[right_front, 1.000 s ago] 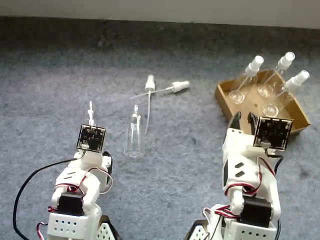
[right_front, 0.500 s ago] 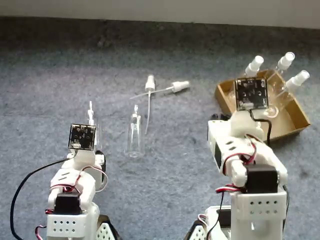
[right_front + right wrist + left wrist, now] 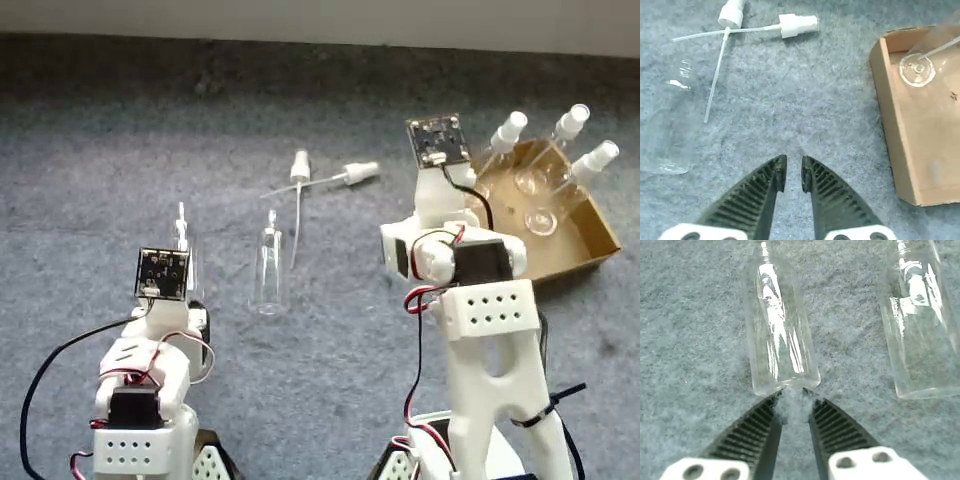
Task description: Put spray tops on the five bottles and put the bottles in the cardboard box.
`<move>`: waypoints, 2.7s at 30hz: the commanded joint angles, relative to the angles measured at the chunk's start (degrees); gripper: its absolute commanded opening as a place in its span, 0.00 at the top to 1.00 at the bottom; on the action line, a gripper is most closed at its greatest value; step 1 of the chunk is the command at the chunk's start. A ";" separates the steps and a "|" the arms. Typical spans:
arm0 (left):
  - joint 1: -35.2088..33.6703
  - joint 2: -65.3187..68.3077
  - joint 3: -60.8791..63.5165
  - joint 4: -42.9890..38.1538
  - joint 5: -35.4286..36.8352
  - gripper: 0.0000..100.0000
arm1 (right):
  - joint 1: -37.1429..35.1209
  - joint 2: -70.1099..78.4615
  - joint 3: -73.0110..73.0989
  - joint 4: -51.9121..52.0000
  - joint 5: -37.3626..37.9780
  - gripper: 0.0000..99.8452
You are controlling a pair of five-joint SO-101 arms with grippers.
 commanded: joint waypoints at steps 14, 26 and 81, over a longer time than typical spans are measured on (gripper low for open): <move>-9.80 -0.48 -8.92 2.99 -0.35 1.00 | -9.19 0.04 -3.47 -1.19 -8.35 0.96; -9.54 -0.48 -8.40 2.81 -0.35 1.00 | -14.37 2.68 -6.99 -2.15 -10.64 0.82; -9.36 -0.48 -5.93 2.73 -0.35 1.00 | -28.53 74.77 -62.90 15.96 -20.04 0.89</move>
